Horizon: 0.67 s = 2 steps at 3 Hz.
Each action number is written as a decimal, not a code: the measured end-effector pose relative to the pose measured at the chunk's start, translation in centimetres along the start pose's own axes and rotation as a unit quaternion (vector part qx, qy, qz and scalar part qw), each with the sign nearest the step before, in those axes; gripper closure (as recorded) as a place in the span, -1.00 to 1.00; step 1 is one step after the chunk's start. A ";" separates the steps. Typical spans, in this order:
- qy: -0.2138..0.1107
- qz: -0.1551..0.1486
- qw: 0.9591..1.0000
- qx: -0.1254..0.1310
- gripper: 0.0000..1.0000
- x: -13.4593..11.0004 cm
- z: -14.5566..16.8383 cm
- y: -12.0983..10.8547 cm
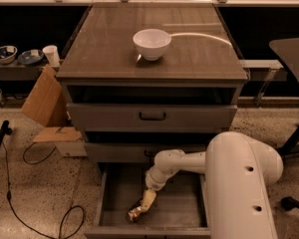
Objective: Pick orange can from bottom drawer and place on counter
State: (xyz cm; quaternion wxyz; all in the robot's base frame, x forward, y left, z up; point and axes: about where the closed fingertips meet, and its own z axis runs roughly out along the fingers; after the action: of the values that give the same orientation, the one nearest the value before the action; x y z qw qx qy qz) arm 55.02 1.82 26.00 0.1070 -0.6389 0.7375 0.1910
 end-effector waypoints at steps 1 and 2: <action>-0.021 0.013 1.000 0.001 -1.00 2.6 3.0 -1.8; -0.037 0.029 0.999 0.009 -1.00 5.9 5.4 -1.7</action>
Offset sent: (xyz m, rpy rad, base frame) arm -0.0029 -0.0603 -0.1142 0.0972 -0.0152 -0.1290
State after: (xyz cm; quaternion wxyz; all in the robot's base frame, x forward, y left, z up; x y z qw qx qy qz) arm 55.33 -1.43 18.53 0.1342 -0.6085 0.7532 0.2107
